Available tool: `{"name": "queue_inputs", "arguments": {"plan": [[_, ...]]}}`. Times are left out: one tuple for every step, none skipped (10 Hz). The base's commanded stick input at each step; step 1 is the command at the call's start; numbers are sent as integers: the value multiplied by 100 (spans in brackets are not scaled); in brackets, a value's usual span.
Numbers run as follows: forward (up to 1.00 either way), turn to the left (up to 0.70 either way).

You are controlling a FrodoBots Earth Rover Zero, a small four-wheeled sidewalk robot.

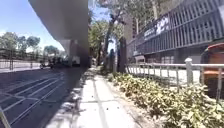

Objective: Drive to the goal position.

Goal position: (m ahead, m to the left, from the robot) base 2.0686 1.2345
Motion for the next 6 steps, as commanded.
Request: {"name": "queue_inputs", "arguments": {"plan": [[0, 0], [0, 0], [0, 18], [0, 45], [21, 36], [45, 27]]}}
